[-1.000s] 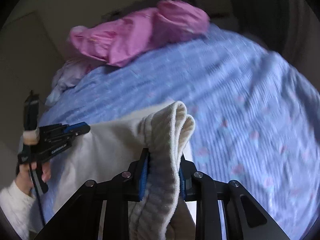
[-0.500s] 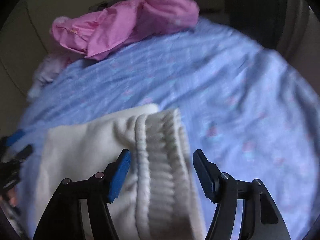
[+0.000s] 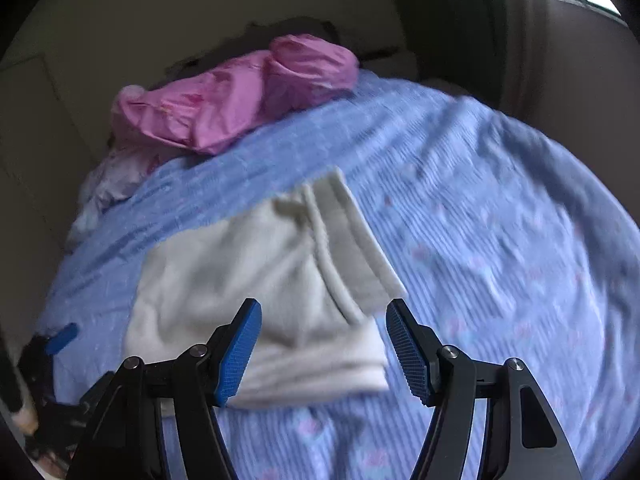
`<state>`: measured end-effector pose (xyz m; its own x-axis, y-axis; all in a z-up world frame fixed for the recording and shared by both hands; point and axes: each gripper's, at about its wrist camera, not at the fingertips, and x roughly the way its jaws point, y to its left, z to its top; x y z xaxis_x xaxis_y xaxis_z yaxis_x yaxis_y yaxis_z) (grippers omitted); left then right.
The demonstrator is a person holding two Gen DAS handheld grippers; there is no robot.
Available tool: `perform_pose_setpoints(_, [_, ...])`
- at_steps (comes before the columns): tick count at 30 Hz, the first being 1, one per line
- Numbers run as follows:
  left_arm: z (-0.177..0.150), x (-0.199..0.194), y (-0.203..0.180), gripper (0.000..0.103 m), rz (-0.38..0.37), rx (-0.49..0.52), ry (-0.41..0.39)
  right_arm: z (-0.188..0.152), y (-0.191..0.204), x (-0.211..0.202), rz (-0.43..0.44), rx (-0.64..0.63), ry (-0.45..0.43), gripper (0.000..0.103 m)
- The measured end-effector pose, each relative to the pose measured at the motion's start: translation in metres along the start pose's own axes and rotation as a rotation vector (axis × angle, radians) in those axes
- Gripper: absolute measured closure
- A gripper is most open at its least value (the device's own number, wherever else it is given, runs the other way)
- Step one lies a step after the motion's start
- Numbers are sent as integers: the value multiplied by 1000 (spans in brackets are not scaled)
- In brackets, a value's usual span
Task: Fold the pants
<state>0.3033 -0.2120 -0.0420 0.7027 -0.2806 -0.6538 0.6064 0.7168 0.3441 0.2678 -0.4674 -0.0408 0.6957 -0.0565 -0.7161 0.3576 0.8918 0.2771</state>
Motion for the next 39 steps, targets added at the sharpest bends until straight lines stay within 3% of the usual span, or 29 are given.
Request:
perform_pose_setpoints(2, [-4, 4, -7, 5, -14, 22, 18, -9, -5, 5, -18, -1, 23, 37])
perform_pose_setpoints(4, [-9, 8, -13, 5, -101, 20, 60, -16, -10, 6, -3, 28, 47, 37])
perform_pose_setpoints(12, [-19, 44, -23, 9, -43, -66, 136, -28, -7, -7, 46, 43, 53, 37])
perform_pose_setpoints(14, [-24, 49, -21, 17, -17, -117, 153, -28, -7, -9, 39, 43, 43, 37])
perform_pose_setpoints(16, [-28, 45, -10, 56, -6, -220, 126, -28, -9, -9, 29, 56, 38, 37])
perform_pose_setpoints(19, [-36, 36, 21, 75, -22, -424, 120, -29, -12, -6, 24, 76, 52, 37])
perform_pose_setpoints(21, [-42, 26, 27, 80, 77, -447, 114, -28, -13, -5, 22, 81, 55, 37])
perform_pose_setpoints(22, [-44, 24, 27, 80, 114, -433, 113, -28, -12, -5, 19, 77, 48, 37])
perform_pose_setpoints(26, [-58, 25, 26, 70, 82, -456, 157, -25, 0, -7, 11, 21, 24, 37])
perform_pose_setpoints(27, [-58, 24, 21, 55, 102, -427, 166, -25, 3, -7, 10, 3, 19, 37])
perform_pose_setpoints(28, [-57, 21, 14, 32, 140, -394, 186, -25, 6, -6, 10, -14, 12, 37])
perform_pose_setpoints(29, [-57, 16, 10, 23, 151, -383, 190, -23, 10, -4, 9, -37, 6, 37])
perform_pose_setpoints(34, [-45, -25, 2, 20, -33, -350, 142, -6, 1, 11, -4, -36, 10, 37])
perform_pose_setpoints(36, [-33, -44, 15, 18, -20, -377, 79, -1, -7, 18, 17, -11, 30, 37])
perform_pose_setpoints(39, [-11, -51, 37, 2, 20, -442, -12, 2, -7, 21, 51, -3, 33, 37])
